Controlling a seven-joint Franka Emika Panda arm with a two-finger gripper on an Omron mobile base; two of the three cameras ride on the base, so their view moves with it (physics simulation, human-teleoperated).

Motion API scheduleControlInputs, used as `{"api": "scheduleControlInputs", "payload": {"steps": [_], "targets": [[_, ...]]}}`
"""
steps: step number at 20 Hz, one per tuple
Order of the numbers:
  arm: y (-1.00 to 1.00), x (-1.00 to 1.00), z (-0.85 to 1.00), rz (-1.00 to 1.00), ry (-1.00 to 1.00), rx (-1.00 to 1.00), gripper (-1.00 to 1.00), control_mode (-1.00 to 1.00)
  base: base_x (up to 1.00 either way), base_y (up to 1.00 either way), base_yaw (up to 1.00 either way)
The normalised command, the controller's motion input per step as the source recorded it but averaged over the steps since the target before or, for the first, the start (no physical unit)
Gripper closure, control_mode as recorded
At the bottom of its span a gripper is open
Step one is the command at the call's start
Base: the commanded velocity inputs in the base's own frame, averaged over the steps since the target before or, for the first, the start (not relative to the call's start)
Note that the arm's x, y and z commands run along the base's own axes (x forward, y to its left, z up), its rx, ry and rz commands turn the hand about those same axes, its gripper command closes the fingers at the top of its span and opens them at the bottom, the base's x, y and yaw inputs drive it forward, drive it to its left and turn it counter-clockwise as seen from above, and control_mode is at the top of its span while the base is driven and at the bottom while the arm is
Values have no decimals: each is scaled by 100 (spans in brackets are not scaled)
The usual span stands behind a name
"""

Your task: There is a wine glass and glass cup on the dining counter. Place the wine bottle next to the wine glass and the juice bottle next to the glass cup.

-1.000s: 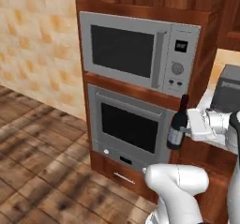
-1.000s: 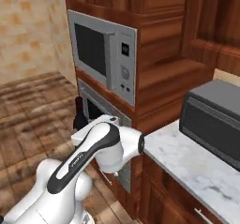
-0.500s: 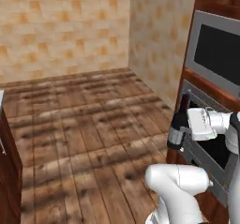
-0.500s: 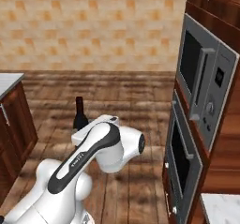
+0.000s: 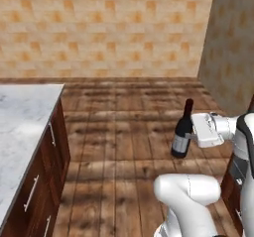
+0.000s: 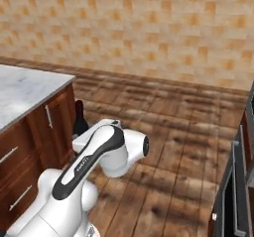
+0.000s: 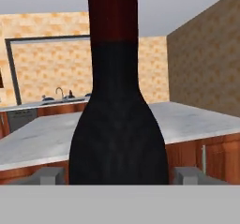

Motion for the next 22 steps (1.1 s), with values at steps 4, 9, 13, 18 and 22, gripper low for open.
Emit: {"api": "scheduleControlInputs", "payload": {"steps": [4,9,13,18,22], "targets": [[0,0,0,0,0,0,100,100,92,0,12],[0,0,0,0,0,0,100,100,92,0,12],[0,0,0,0,0,0,100,100,92,0,13],[0,0,0,0,0,0,100,100,91,0,13],[0,0,0,0,0,0,100,100,91,0,13]]}}
